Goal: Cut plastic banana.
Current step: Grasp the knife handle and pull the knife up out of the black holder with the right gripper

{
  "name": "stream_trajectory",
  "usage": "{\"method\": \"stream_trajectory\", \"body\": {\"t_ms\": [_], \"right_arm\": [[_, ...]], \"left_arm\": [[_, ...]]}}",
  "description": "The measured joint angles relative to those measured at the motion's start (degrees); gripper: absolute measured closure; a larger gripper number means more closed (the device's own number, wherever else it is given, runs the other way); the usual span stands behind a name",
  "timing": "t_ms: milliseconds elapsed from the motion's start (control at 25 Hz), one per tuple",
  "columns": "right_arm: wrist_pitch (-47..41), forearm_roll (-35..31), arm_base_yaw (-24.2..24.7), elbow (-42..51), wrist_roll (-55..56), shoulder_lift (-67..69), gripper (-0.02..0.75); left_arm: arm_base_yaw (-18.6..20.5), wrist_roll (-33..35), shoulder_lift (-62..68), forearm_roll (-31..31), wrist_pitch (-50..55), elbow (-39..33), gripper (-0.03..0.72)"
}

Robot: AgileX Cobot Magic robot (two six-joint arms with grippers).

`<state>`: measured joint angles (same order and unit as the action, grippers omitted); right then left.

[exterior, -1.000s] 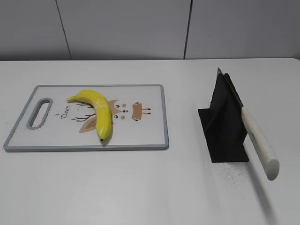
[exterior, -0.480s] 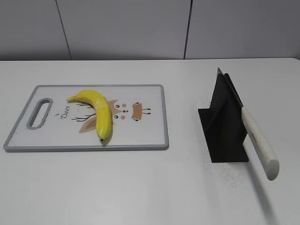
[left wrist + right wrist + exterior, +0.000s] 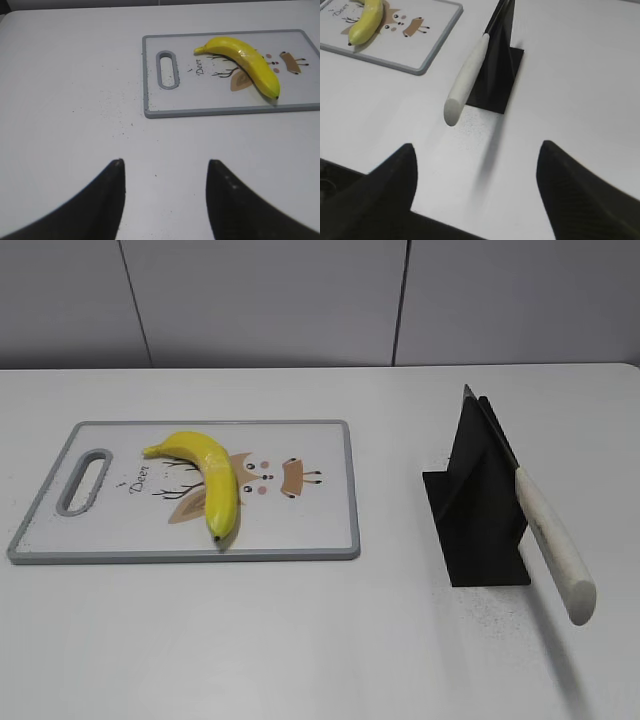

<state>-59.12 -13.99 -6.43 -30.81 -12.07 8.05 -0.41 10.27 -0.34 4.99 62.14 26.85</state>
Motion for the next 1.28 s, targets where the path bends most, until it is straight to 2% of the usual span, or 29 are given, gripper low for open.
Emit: {"method": "stream_trajectory", "body": {"t_ms": [280, 400, 600, 720, 960, 1280], "right_arm": [[-1.7, -0.8, -1.4, -6.0, 3.9, 13.8, 0.174], [0.4, -0.4, -5.4, -7.2, 5.1, 16.9, 0.174], [1.0, 6.7, -14.3, -7.2, 13.7, 22.6, 0.176], [1.0, 8.4, -17.3, -8.0, 17.3, 27.2, 0.176], [0.3, 8.7, -17.9, -12.7, 22.5, 38.1, 0.177], [-1.2, 6.7, -17.9, -18.6, 23.0, 54.3, 0.177]], "left_arm": [[0.0, 0.0, 0.0, 0.0, 0.0, 0.0, 0.18], [0.0, 0.0, 0.0, 0.0, 0.0, 0.0, 0.18], [0.0, 0.0, 0.0, 0.0, 0.0, 0.0, 0.18], [0.0, 0.0, 0.0, 0.0, 0.0, 0.0, 0.18], [0.0, 0.0, 0.0, 0.0, 0.0, 0.0, 0.18], [0.0, 0.0, 0.0, -0.1, 0.0, 0.0, 0.18]]}}
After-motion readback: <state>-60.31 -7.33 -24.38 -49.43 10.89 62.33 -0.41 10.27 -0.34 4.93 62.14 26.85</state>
